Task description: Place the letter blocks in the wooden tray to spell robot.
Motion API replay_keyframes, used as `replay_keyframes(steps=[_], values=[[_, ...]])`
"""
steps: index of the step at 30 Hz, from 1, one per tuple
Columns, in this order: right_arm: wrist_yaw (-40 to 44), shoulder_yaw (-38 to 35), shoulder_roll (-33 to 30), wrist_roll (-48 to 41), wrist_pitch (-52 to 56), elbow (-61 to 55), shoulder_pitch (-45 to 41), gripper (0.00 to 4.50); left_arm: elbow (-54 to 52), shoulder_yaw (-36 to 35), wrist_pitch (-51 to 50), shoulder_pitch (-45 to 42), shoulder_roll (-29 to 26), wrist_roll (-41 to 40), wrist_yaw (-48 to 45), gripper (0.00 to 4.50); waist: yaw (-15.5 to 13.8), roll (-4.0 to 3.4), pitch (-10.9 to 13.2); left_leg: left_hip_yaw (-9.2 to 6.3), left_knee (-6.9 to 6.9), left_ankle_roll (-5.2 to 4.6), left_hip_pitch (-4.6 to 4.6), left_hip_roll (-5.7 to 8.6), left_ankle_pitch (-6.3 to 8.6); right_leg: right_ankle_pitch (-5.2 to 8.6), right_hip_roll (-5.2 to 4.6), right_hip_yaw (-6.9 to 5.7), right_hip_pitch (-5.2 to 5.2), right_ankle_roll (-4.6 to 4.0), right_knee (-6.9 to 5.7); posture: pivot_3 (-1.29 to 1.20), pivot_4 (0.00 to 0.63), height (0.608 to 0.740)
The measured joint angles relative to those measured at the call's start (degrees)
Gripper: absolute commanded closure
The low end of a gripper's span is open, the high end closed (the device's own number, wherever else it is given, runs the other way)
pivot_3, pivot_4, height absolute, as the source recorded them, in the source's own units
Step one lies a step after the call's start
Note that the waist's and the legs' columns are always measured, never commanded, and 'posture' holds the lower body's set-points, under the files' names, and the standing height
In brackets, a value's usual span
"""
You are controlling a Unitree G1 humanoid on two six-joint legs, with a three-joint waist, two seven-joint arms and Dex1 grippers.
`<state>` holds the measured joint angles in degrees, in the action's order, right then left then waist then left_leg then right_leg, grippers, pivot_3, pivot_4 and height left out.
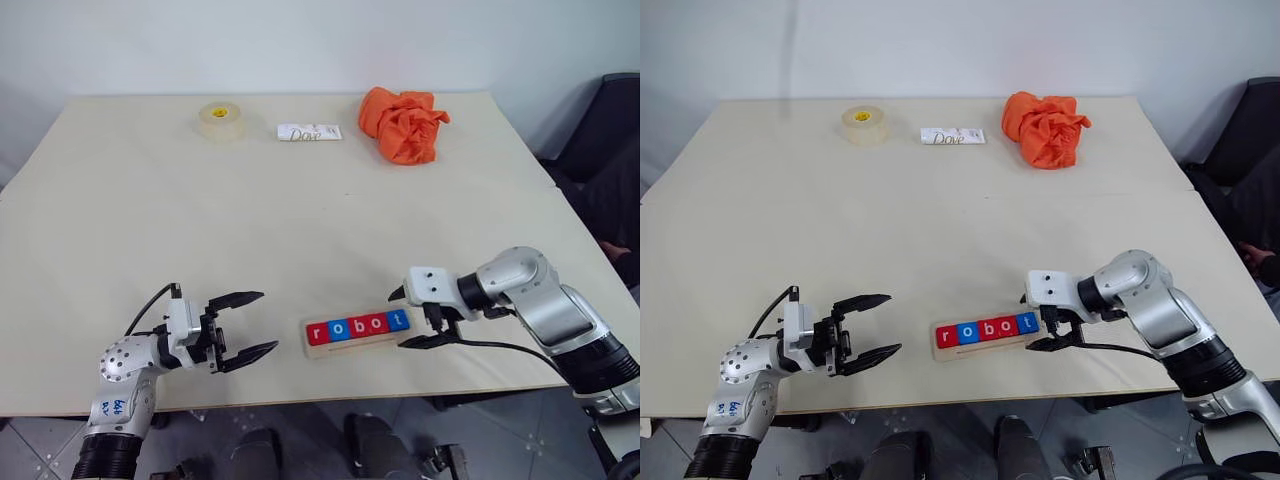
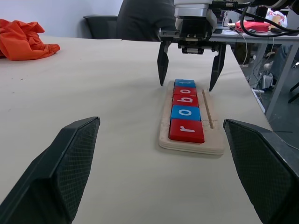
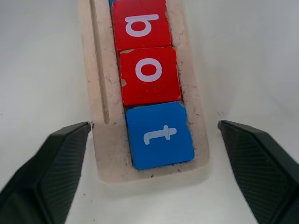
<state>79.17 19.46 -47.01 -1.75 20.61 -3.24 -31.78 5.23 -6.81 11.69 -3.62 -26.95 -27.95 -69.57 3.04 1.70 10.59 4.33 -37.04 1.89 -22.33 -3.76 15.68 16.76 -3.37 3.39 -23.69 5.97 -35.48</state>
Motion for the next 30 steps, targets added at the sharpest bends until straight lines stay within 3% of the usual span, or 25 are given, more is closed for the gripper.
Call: replay_keyframes(steps=[2,5,16,30], values=[[0.0,-0.2,0.0,-0.7,1.0,0.0,-0.2,0.02,0.0,0.0,0.0,0.0,0.0,0.0,0.0,0.0,0.0,0.0,0.0,0.0,0.0,0.0,0.0,0.0,0.0,0.0,0.0,0.0,0.0,0.01,0.01,0.0,0.15,0.74],[0.0,-1.8,0.0,-2.4,2.7,-0.2,-0.2,0.61,0.0,0.0,0.0,0.0,0.0,0.0,0.0,0.0,0.0,0.0,0.0,0.0,0.0,0.0,0.0,0.0,0.0,0.0,0.0,0.0,0.0,0.0,0.01,0.0,0.15,0.74],[-1.8,-4.9,-2.3,-4.3,3.8,-0.2,0.1,4.42,-0.2,0.0,0.0,0.7,0.0,0.0,0.0,0.0,0.1,0.0,0.0,0.0,0.01,0.0,0.0,0.0,0.0,0.0,0.0,0.0,0.0,-0.01,0.03,0.0,0.15,0.74],[-5.7,-3.4,4.0,-7.8,9.6,-3.4,-1.2,4.47,-2.1,0.0,-0.4,2.1,-0.1,0.0,1.1,0.0,0.1,0.0,0.0,0.0,0.03,0.01,-0.02,0.0,0.01,0.01,-0.05,0.0,0.0,-0.01,0.05,0.0,0.15,0.74]])
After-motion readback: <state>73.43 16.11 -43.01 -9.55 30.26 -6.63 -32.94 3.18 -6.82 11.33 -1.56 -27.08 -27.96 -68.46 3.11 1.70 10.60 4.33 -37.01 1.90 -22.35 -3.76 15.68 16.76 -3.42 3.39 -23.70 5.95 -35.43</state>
